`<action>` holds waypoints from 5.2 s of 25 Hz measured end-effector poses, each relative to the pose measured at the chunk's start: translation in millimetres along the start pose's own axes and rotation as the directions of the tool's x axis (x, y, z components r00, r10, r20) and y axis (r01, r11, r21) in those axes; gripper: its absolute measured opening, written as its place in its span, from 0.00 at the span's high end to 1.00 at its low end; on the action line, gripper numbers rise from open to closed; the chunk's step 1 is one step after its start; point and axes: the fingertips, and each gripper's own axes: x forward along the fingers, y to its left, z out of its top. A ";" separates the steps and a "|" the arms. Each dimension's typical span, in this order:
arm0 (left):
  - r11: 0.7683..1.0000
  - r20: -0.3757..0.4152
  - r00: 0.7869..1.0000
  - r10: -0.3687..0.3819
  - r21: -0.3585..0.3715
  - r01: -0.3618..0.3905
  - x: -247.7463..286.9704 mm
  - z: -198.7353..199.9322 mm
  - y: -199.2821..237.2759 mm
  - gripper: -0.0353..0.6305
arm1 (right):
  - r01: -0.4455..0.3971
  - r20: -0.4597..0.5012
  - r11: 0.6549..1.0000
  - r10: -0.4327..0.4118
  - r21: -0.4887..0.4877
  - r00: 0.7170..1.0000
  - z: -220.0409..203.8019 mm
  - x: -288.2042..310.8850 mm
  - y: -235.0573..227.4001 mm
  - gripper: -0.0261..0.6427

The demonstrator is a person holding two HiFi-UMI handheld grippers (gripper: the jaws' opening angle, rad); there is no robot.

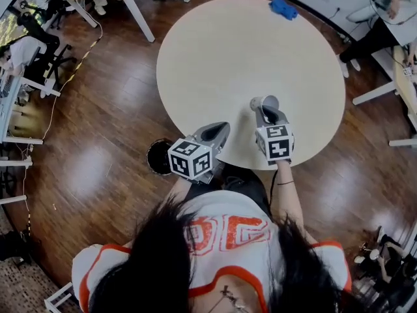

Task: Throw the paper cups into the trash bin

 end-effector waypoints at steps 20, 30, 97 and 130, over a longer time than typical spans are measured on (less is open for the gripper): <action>0.995 -0.039 0.995 -0.096 0.032 0.097 -86.2 -57.7 -37.4 0.95 | 0.037 0.012 0.981 -0.040 0.190 0.999 -87.7 -116.0 124.1 0.92; 0.999 0.006 0.999 -0.046 0.004 0.045 -112.9 -83.2 -75.9 0.95 | 0.019 0.026 0.980 -0.024 0.196 0.999 -121.1 -171.9 132.9 0.92; 0.901 0.085 0.928 0.363 -0.286 -0.327 -303.6 -136.7 191.6 0.95 | -0.514 -0.328 0.847 0.451 -0.136 0.830 -169.4 132.9 407.5 0.92; 0.877 0.121 0.901 0.418 -0.313 -0.365 -339.1 -119.9 171.6 0.95 | -0.490 -0.009 0.815 0.517 0.308 0.856 -87.9 72.4 426.4 0.96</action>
